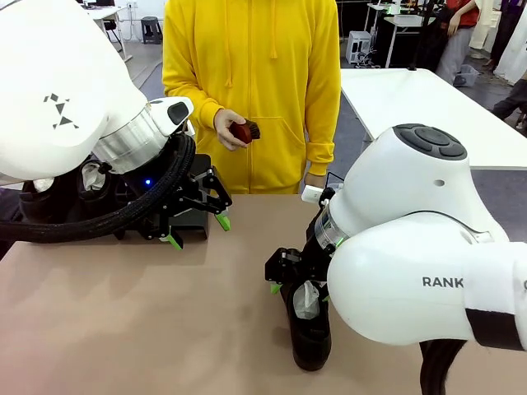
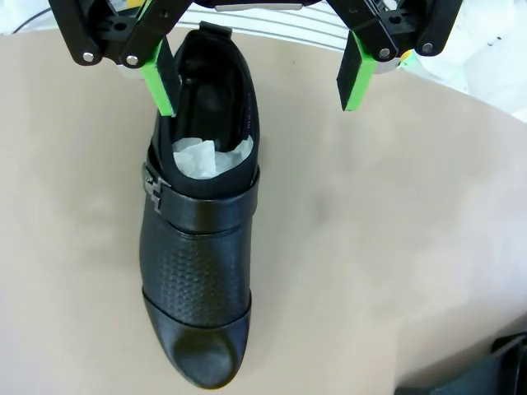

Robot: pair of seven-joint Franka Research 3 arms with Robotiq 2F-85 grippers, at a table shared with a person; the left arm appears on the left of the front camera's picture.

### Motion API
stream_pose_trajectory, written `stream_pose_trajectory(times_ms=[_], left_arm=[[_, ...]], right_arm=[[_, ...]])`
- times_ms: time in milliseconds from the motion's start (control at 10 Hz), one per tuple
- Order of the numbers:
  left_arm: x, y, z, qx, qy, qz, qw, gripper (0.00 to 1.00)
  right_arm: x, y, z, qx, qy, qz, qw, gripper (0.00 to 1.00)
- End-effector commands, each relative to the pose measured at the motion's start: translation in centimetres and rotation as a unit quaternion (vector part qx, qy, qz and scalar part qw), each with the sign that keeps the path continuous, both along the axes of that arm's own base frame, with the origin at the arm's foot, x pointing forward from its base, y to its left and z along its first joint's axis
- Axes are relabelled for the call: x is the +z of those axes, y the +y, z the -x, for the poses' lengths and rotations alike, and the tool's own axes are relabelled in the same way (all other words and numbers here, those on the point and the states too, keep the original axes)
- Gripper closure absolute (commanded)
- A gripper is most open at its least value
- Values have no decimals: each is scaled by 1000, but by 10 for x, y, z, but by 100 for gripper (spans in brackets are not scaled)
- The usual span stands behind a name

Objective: Organize the shoes by placing them on the stand.
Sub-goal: Place the Shoe from the middle of the table onto the Shoes Stand.

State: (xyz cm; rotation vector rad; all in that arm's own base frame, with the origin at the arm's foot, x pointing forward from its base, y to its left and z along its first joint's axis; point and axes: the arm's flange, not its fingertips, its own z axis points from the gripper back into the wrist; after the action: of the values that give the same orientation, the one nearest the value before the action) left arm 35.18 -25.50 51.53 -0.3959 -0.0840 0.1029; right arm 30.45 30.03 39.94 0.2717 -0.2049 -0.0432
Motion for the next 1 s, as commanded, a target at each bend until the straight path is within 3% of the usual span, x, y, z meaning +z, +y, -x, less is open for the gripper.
stream_pose_trajectory(times_ms=[0,100,200,300,500,700,800,900], left_arm=[[0,1,1,-1,2,4,1000,13],[0,1,1,-1,2,4,1000,13],[0,1,1,-1,2,4,1000,13],[0,0,0,0,0,0,1000,13],[-11,-24,37,27,-32,-48,998,13],[-24,-47,67,102,-27,-65,992,13],[-30,-59,76,89,-11,-74,993,13],[-33,-72,85,73,-27,-88,993,13]], right_arm=[[32,-33,-12,-4,-42,13,999,0],[53,-66,-30,-29,-58,3,998,0],[66,-110,-52,-83,-52,-18,995,0],[71,-145,-67,-145,-62,-13,988,0],[59,-197,-88,-231,-34,-7,972,0],[42,-220,-98,-280,-13,7,960,0],[34,-227,-103,-312,-5,18,950,0],[48,-239,-95,-257,-22,-8,966,0]])
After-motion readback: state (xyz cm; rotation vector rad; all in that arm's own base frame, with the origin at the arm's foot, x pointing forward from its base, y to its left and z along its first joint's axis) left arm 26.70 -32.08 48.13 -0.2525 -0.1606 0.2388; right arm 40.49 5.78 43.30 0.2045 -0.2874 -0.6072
